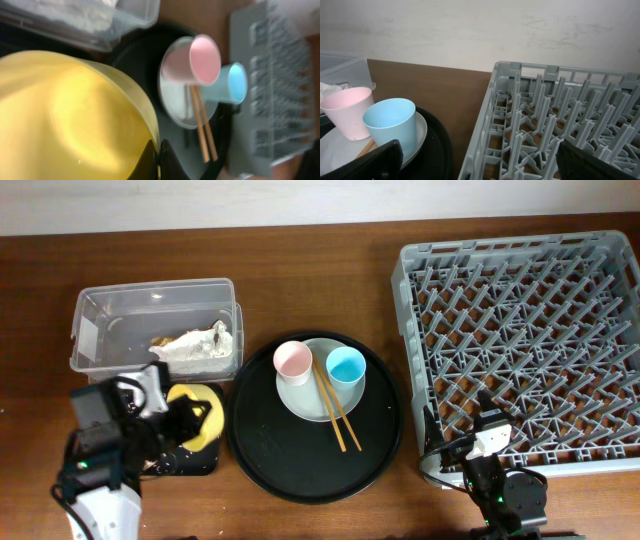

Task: Sort waste into correct bins and load items into the dishwasher rack
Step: 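Place the empty yellow bowl back on the round tray and release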

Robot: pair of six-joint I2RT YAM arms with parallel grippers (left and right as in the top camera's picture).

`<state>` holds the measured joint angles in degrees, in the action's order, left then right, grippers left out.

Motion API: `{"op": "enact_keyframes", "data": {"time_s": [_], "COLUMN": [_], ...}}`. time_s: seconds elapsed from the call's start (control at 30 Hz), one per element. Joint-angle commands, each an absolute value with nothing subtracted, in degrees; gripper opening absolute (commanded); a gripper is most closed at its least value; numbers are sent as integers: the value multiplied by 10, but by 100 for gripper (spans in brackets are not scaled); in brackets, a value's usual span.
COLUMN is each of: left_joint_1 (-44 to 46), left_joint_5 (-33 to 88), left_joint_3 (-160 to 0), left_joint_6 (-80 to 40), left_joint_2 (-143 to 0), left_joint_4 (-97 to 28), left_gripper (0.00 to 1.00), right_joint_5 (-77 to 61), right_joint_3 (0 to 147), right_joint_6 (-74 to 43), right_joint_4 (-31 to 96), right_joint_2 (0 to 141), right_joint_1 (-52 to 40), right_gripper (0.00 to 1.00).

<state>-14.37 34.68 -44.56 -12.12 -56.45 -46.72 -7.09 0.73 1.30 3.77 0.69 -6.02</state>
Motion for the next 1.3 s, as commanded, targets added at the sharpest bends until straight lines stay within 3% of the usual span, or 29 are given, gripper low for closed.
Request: {"op": "enact_keyframes", "data": {"time_s": [0.0, 0.33, 0.53, 0.7, 0.77, 0.83, 1.0, 1.13, 1.27], "left_joint_1": [-49, 278, 379, 414, 415, 415, 415, 415, 404], "left_joint_5": [223, 110, 64, 63, 64, 65, 50, -59, -172], "left_joint_3": [-455, -455, -455, -455, -456, -462, -500, -548, -562], "left_joint_6": [-153, -263, -294, -304, -304, -304, -303, -303, -304], "left_joint_2": [-537, -574, -654, -728, -741, -741, -741, -741, -741], "left_joint_4": [-495, -486, -438, -404, -396, -397, -411, -429, -410], "left_gripper": [0, 0, 0, 2, 19, 25, 29, 43, 41], "right_joint_5": [-70, -70, -70, -70, -70, -70, -70, -70, -70], "right_joint_3": [3, 3, 3, 3, 3, 3, 3, 3, 3], "right_joint_6": [10, 10, 10, 10, 10, 10, 10, 10, 10], "right_joint_4": [39, 39, 39, 39, 39, 39, 39, 39, 39], "right_joint_2": [4, 4, 4, 4, 4, 4, 4, 4, 4], "right_joint_1": [-63, -64, -64, -63, -64, -63, -64, -64, -64], "right_gripper": [99, 98, 99, 99, 99, 99, 99, 99, 99]}}
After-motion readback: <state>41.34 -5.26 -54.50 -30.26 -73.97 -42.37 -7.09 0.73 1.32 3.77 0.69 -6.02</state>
